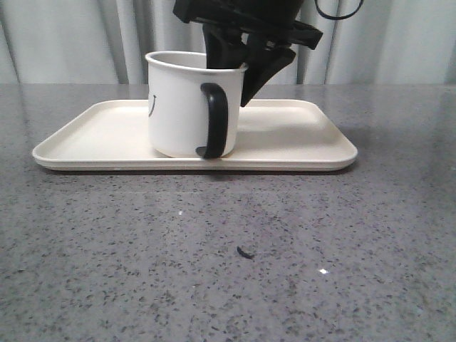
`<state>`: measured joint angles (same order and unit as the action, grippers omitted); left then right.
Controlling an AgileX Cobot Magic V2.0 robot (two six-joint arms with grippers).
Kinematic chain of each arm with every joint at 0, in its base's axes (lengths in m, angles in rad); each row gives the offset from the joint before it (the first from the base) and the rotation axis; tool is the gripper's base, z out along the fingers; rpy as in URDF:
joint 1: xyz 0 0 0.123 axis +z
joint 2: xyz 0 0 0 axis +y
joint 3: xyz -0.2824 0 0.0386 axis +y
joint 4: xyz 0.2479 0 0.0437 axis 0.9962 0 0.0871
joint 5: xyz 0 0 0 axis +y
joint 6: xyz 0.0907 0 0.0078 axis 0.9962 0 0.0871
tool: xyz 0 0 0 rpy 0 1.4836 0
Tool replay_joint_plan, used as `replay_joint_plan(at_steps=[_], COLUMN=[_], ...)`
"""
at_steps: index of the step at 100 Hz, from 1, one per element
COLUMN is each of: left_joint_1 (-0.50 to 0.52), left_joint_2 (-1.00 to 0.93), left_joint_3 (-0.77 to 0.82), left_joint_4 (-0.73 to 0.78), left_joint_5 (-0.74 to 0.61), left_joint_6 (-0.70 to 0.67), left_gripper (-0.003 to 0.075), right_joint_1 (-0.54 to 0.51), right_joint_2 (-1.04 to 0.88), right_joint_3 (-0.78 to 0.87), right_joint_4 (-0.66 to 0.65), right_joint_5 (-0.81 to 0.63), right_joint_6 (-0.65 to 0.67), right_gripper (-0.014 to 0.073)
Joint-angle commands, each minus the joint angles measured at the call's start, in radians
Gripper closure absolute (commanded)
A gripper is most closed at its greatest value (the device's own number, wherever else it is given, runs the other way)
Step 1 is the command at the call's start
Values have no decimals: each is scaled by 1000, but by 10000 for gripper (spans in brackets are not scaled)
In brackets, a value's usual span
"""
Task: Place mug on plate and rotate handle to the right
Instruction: 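Lower the right gripper into the mug and grip its rim, then lift and rotate the mug with the right gripper, turning the handle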
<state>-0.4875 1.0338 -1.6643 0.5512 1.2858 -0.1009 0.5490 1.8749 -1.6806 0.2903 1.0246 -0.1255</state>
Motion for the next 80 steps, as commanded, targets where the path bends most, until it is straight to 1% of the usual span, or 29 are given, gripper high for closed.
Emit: replay_joint_plan(at_steps=[1, 12, 19, 29, 55, 80], left_joint_1=[-3, -3, -3, -3, -3, -3], left_joint_2=[-11, -11, -11, -11, -11, -11], left_joint_3=[-17, -17, -17, -17, -17, -17], left_joint_4=[22, 22, 22, 22, 22, -2], left_joint_5=[-22, -22, -22, -22, -22, -22], left_joint_6=[-11, -11, -11, -11, -11, -11], left_gripper=[739, 739, 739, 739, 739, 739], right_joint_1=[-1, -1, -1, -1, -2, -2], right_joint_2=[-53, -53, -53, -53, -52, -43], right_joint_3=[-33, -33, -34, -54, -210, -327], right_joint_4=[17, 17, 16, 16, 15, -23], right_joint_5=[-45, -64, -72, -59, 132, 250], right_joint_6=[-9, -12, -18, -71, -329, -551], right_gripper=[496, 670, 659, 663, 663, 663])
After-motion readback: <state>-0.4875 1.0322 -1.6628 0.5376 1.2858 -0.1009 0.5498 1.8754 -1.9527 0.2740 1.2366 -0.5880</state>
